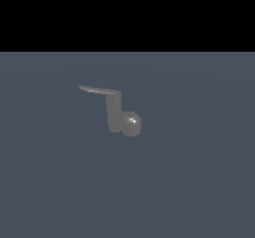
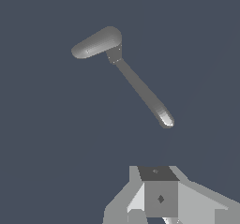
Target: Turn on the faucet by rotating a designated handle.
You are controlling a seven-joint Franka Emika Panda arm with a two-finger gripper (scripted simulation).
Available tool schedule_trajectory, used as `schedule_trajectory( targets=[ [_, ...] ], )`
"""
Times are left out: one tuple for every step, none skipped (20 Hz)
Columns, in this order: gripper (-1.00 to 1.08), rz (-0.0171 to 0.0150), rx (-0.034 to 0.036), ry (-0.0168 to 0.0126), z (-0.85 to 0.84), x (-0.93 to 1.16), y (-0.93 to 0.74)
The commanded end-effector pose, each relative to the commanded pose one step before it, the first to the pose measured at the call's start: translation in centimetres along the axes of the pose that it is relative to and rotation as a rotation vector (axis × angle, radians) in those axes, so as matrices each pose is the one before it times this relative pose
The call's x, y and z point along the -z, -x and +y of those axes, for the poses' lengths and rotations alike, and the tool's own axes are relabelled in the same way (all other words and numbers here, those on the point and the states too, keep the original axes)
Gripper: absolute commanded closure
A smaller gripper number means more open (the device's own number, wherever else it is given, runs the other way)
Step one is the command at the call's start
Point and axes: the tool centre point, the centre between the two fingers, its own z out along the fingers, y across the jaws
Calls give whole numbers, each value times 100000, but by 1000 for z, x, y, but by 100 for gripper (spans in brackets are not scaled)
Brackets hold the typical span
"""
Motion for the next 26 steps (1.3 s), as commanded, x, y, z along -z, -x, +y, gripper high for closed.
schedule_trajectory(
  targets=[
    [108,96,-5322,-92,-1260,-1259,-590],
    [108,36,-2068,-17,-502,-492,-239],
    [108,36,-2067,-18,-502,-492,-239],
    [108,35,-2063,-19,-502,-492,-240],
    [108,34,-2060,-20,-502,-491,-241],
    [108,34,-2054,-21,-501,-489,-241],
    [108,33,-2048,-21,-500,-488,-241],
    [108,33,-2040,-22,-499,-486,-241],
    [108,32,-2032,-23,-497,-484,-241],
    [108,32,-2022,-23,-495,-481,-241],
    [108,32,-2010,-23,-493,-478,-241],
    [108,32,-2000,-23,-489,-475,-241],
    [108,32,-1985,-23,-487,-472,-240],
    [108,32,-1973,-22,-483,-468,-240],
    [108,32,-1958,-21,-479,-464,-239],
    [108,33,-1943,-20,-475,-460,-238],
    [108,34,-1928,-19,-471,-456,-238],
    [108,35,-1912,-18,-467,-452,-237],
    [108,36,-1897,-16,-463,-448,-236],
    [108,37,-1882,-14,-458,-444,-236],
    [108,39,-1868,-12,-454,-440,-235],
    [108,41,-1852,-10,-451,-437,-234],
    [108,43,-1841,-7,-447,-433,-235],
    [108,45,-1830,-4,-443,-431,-235],
    [108,48,-1820,-1,-440,-428,-235],
    [108,51,-1812,2,-437,-426,-235]
  ],
)
